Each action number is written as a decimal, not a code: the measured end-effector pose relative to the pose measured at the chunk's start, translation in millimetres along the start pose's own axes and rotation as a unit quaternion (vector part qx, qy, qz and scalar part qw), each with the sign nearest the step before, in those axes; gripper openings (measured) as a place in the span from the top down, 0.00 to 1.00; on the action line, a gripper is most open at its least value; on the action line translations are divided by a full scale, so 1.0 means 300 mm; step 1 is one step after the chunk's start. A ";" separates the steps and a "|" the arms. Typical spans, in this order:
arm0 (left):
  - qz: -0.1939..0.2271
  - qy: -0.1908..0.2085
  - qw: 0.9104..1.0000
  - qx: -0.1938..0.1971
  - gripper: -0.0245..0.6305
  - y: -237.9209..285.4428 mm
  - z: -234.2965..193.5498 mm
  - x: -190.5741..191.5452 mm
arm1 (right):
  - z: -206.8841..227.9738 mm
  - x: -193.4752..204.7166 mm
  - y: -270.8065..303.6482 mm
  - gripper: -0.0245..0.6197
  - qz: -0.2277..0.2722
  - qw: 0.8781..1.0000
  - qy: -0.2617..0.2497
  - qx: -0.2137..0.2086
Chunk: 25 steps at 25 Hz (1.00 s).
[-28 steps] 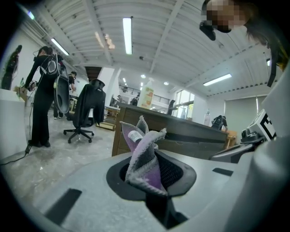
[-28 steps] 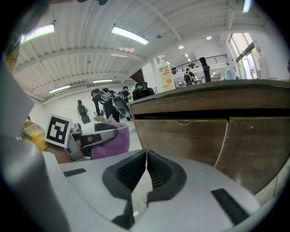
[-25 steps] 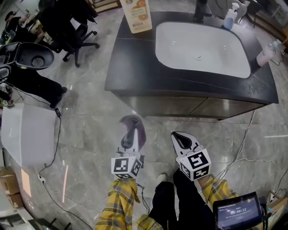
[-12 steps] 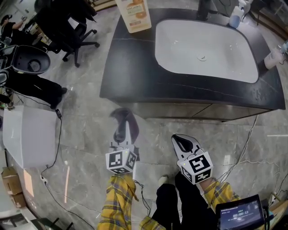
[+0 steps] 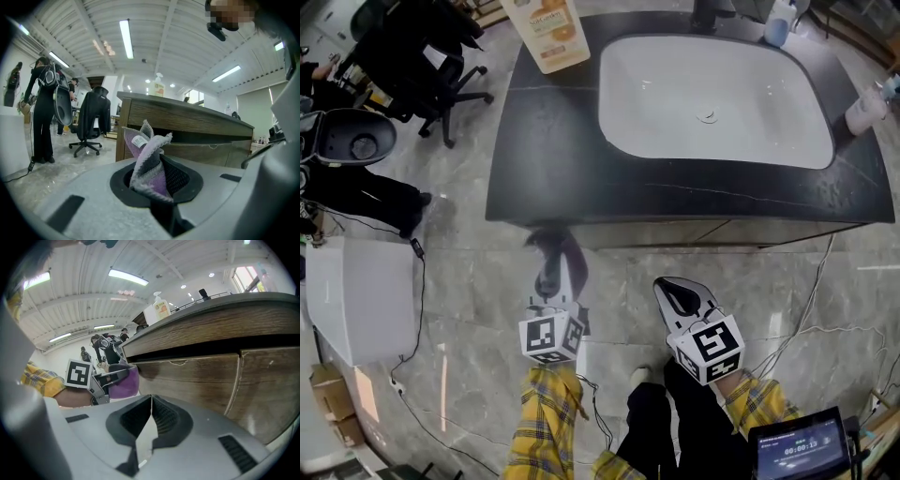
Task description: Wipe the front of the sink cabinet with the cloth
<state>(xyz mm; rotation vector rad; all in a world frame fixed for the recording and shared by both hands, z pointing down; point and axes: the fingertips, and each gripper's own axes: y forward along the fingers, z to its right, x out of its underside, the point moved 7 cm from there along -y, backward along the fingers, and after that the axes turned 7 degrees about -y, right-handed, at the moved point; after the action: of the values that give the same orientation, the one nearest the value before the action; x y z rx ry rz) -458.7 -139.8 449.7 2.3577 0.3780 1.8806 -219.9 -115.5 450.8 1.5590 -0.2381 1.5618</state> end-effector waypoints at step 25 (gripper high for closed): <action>-0.036 0.023 0.985 0.167 0.89 0.147 0.590 0.145 | 0.256 0.118 -0.284 0.95 0.019 0.992 0.071 0.107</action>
<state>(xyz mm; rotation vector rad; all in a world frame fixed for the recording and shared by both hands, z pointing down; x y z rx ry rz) -272.3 -158.1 460.2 2.4595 0.8337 1.9730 -100.8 -102.4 458.9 1.6033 -0.0210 1.7662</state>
